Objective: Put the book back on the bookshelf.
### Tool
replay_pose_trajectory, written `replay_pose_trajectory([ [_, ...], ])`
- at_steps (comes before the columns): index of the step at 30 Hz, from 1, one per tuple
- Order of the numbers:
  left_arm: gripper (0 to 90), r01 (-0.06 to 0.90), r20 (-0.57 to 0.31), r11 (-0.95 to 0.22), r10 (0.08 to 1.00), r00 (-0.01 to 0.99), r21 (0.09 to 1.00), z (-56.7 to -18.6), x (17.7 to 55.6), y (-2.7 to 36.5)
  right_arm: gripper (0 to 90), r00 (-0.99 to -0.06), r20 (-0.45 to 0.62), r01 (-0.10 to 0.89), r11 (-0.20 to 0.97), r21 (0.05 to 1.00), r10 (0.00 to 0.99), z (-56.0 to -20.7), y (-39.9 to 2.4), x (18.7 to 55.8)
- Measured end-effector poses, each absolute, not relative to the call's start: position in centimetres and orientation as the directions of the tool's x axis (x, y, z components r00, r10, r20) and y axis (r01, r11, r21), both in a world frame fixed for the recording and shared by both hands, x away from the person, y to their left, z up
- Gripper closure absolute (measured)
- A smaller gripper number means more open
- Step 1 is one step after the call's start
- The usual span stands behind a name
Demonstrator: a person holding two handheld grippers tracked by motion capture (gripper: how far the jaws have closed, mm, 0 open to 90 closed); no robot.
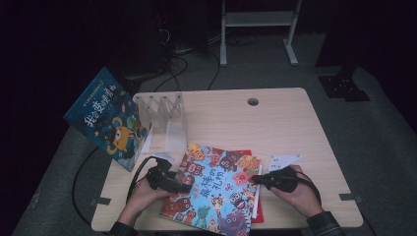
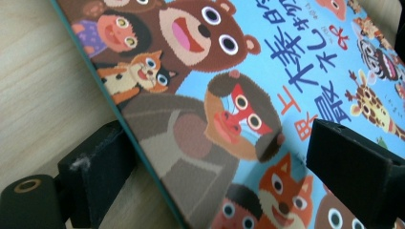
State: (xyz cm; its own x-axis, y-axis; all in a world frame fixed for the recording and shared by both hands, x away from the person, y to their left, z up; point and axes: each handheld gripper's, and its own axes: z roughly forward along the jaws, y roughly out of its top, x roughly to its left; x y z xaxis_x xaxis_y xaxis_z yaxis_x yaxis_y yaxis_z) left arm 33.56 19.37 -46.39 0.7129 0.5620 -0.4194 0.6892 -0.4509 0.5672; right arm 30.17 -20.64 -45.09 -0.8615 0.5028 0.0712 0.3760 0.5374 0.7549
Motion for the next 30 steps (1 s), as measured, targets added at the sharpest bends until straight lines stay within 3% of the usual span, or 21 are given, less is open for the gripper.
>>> replay_pose_trajectory([
  [21, 9.2, 0.703, -0.423, -0.454, 0.574, 0.701, 0.548, -46.22, 33.93, 18.92, 89.3, -0.873, 0.072, 0.379, 0.581, 0.72, 0.482, -45.49, -21.43, 29.34],
  [30, 9.4, 0.739, -0.485, -0.418, 0.566, 0.667, 0.528, -46.27, 34.42, 19.01, 89.5, -0.873, 0.081, 0.384, 0.575, 0.723, 0.481, -45.59, -21.47, 29.38],
])
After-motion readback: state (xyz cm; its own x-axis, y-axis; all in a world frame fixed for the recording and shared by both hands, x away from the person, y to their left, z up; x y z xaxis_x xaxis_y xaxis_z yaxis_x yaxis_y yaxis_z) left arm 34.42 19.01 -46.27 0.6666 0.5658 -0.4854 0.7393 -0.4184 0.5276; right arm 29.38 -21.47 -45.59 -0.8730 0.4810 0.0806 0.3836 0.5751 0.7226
